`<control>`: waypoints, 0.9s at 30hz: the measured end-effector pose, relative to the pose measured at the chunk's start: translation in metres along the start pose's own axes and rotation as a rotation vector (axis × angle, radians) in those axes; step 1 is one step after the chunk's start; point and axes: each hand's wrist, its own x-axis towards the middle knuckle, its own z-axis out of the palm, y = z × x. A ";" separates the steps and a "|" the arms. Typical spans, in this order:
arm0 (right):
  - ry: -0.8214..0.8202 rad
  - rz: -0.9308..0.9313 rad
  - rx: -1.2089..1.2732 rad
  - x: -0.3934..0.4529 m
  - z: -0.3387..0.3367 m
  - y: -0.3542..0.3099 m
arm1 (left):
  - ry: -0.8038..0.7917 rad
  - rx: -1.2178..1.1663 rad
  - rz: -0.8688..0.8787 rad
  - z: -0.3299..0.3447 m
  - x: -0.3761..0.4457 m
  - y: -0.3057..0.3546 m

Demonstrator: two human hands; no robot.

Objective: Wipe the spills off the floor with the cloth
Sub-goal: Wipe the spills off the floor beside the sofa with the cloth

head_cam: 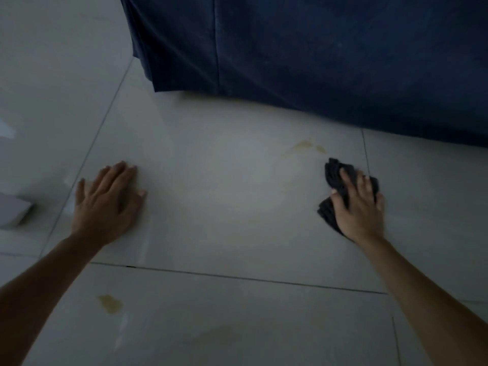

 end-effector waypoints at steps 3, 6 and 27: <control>0.018 0.208 0.073 0.024 0.000 -0.021 | -0.010 0.026 -0.021 0.003 -0.007 -0.014; 0.040 0.359 0.148 0.050 0.000 -0.049 | -0.012 0.018 -0.029 0.004 -0.006 -0.012; 0.082 -0.011 0.143 0.083 0.017 -0.292 | -0.035 0.047 -0.033 0.003 -0.006 -0.015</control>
